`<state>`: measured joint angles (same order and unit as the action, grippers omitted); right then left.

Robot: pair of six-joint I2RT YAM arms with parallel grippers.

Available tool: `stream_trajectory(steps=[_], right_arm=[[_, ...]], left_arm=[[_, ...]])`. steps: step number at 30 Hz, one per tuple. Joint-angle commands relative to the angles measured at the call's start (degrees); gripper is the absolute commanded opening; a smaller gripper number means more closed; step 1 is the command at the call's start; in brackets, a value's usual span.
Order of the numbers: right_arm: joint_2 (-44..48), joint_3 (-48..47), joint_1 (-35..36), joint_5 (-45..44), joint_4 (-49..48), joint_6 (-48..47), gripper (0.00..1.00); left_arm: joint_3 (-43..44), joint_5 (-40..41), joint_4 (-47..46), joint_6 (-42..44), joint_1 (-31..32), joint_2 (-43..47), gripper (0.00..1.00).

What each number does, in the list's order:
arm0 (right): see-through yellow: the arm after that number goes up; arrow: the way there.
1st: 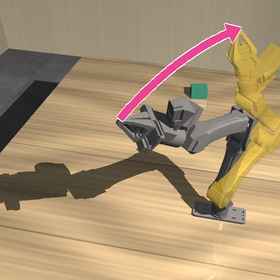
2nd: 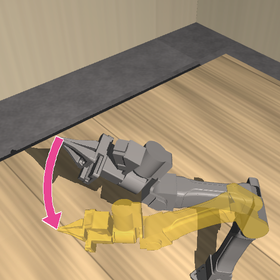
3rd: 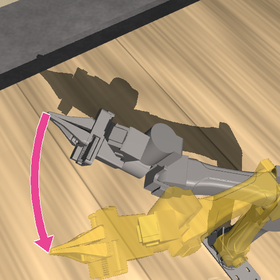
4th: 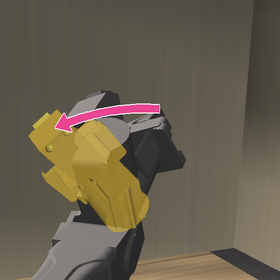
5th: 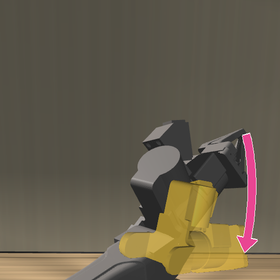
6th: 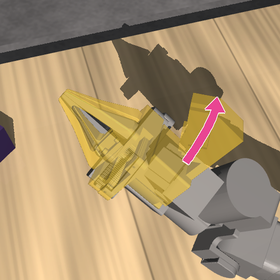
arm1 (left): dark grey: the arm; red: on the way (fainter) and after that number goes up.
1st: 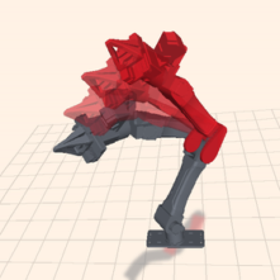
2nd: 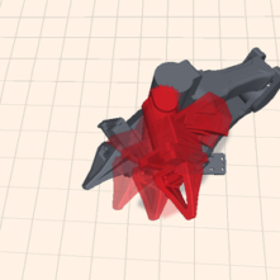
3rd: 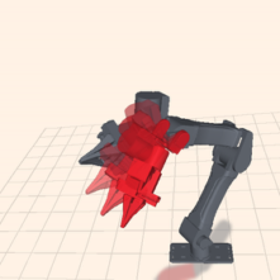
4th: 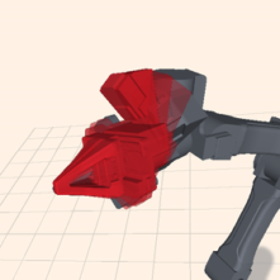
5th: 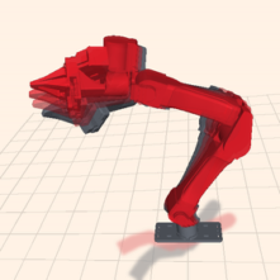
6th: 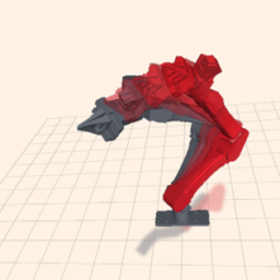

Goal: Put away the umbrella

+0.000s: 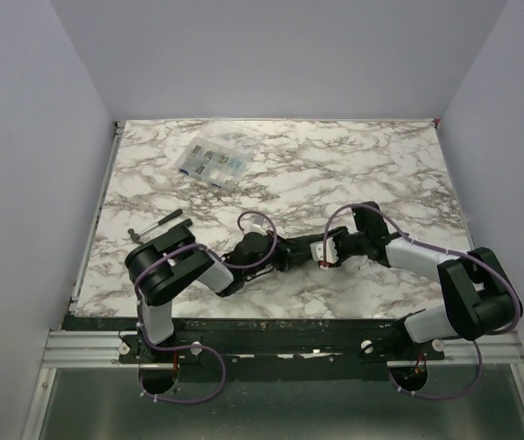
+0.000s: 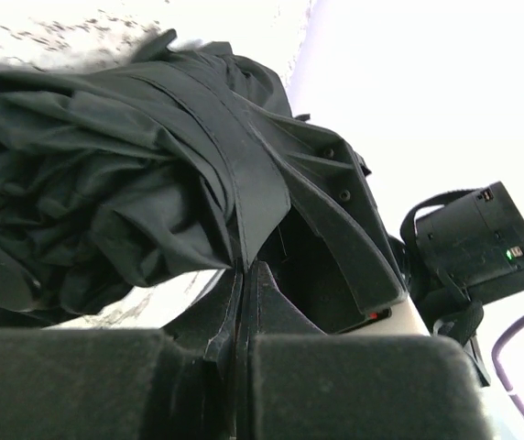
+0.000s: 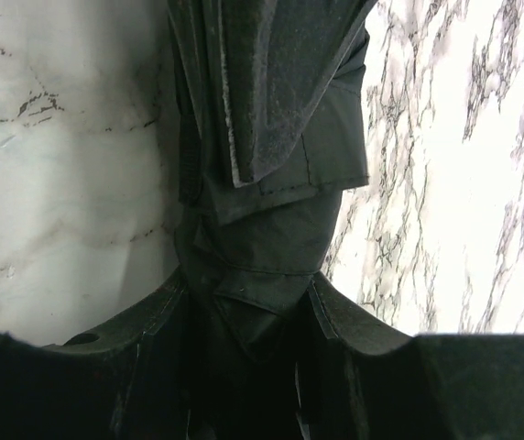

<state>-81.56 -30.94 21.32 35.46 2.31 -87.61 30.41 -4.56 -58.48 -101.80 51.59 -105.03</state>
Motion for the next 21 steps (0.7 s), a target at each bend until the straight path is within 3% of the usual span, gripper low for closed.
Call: stream_trajectory(steps=[1, 11, 21], right_arm=[[-4.42, 0.13, 0.69, -3.45, 9.98, 5.38, 0.07], [-8.75, -5.34, 0.65, -4.17, 13.76, 10.01, 0.03], [-13.47, -10.31, 0.72, -5.80, 14.48, 14.31, 0.03]], left_arm=[[0.55, -4.85, -4.13, 1.36, -0.35, 0.00, 0.00], [1.38, -11.53, 0.20, 6.54, -2.65, -1.61, 0.00], [4.14, -18.11, 11.29, 17.70, -6.26, 0.70, 0.00]])
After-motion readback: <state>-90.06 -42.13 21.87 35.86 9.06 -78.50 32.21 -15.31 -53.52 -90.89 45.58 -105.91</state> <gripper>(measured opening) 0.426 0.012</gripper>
